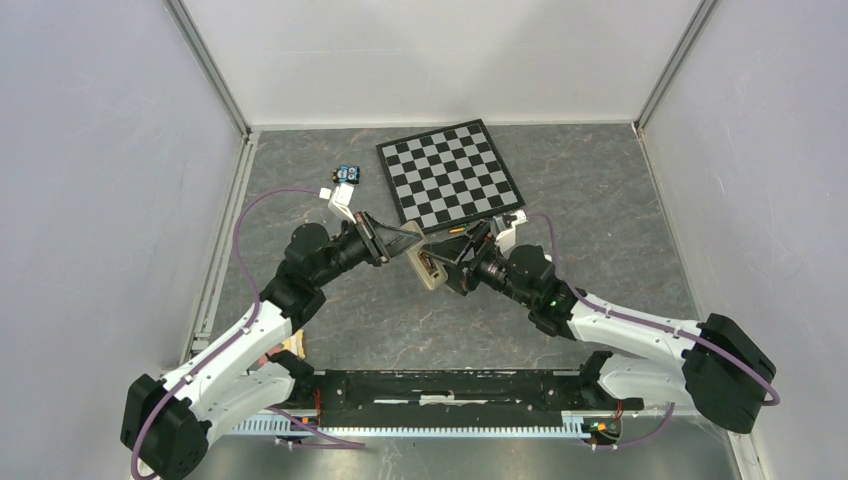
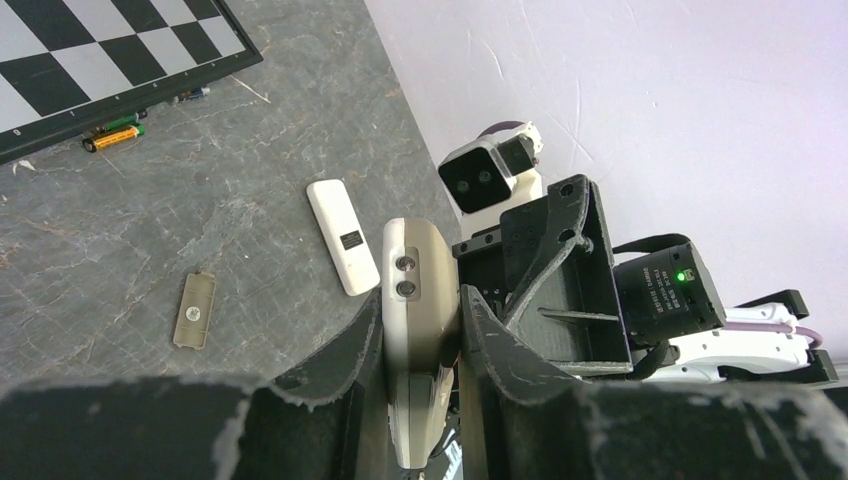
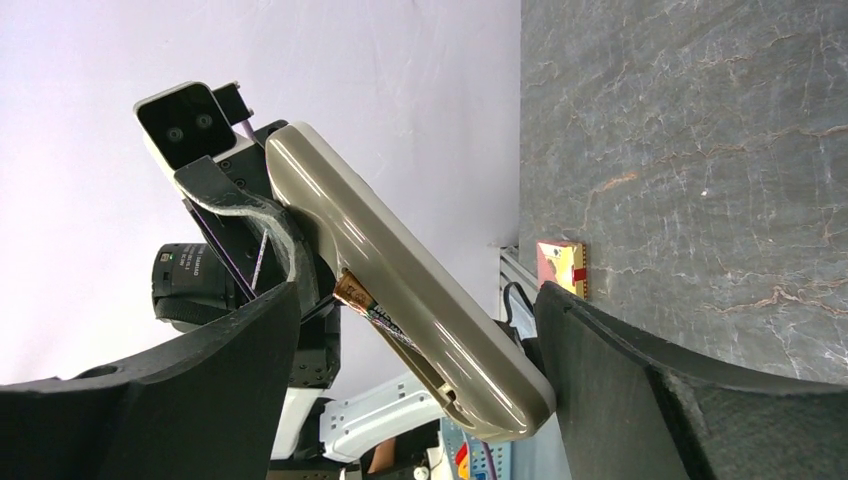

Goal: Load the batteries into the remote control

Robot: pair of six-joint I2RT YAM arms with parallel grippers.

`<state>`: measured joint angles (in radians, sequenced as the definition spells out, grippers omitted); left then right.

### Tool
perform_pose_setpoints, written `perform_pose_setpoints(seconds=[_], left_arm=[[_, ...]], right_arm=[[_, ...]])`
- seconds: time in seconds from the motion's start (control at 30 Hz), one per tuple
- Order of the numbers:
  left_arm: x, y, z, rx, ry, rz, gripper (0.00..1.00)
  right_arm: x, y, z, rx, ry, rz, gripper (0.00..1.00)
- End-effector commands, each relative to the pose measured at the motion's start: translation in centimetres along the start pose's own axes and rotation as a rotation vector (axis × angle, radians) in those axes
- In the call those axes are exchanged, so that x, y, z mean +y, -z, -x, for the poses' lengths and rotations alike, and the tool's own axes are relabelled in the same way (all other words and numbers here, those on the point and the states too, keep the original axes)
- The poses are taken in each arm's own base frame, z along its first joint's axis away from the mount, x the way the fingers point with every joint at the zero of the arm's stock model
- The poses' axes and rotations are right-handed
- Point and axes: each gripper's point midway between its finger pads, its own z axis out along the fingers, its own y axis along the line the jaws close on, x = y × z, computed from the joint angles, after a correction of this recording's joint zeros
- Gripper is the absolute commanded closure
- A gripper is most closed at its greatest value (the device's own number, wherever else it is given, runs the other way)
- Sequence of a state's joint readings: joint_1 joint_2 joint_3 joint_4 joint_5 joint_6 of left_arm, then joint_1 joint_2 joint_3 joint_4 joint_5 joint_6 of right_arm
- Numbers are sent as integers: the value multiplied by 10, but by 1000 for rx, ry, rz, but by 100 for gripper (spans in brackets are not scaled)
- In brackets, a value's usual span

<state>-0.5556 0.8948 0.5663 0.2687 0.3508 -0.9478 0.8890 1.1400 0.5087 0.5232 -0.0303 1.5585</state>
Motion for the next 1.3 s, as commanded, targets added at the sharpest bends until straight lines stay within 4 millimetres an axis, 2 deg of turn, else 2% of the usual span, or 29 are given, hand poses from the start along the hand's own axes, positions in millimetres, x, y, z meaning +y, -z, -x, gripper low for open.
perform_pose_setpoints(seconds=[0.0, 0.17, 0.53, 1.1, 1.27], left_arm=[[-11, 0, 4, -7, -64, -61, 98], [-11, 0, 4, -6, -61, -60, 98], [-12, -1, 4, -5, -56, -60, 98], [-19, 0, 12, -23, -53, -55, 98], [-18, 1, 12, -17, -42, -38, 98]], right_arm=[[22, 2, 2, 5, -20, 87, 11], [21, 0, 1, 22, -19, 89, 18], [21, -3, -8, 80, -22, 102, 22], [20, -1, -12, 113, -31, 129, 44], [15, 0, -12, 111, -25, 125, 47]])
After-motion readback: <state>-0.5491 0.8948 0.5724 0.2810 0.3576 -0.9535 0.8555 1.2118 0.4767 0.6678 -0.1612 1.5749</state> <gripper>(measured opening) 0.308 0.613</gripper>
